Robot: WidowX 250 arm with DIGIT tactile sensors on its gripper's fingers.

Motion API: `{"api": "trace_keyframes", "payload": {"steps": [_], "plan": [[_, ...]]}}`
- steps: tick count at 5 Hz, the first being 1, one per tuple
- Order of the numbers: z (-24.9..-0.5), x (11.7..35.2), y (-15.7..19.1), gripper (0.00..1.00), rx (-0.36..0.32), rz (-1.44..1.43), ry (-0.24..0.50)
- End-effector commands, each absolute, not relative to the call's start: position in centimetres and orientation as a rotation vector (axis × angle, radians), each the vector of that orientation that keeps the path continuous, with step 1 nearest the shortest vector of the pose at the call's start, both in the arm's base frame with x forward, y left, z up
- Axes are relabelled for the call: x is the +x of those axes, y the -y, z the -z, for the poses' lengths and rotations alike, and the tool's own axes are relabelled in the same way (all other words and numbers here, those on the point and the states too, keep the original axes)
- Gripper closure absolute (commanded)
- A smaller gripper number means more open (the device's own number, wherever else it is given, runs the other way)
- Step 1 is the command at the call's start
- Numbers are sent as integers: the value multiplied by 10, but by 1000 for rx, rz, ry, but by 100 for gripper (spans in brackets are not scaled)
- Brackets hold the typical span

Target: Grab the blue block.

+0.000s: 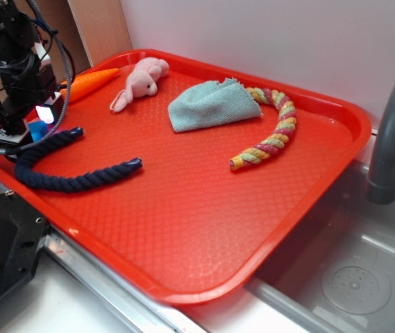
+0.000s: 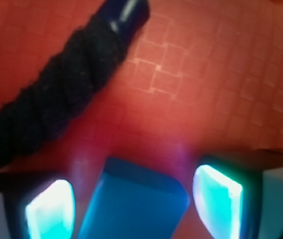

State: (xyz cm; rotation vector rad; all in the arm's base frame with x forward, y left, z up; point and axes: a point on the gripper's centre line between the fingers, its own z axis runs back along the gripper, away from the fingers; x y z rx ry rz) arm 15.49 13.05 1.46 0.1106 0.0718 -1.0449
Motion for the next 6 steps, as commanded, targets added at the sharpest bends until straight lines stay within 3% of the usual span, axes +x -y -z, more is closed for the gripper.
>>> {"api": "trace_keyframes", "payload": {"steps": [1,2,4,5,6], "plan": [[-12,164,-130,0,131,1019,-89],[-9,163,-127,100,178,948,-140],[-9,164,-122,100,181,893,-151],[-14,170,-114,100,236,774,-178],[-46,173,-105,100,145,598,-18]]}}
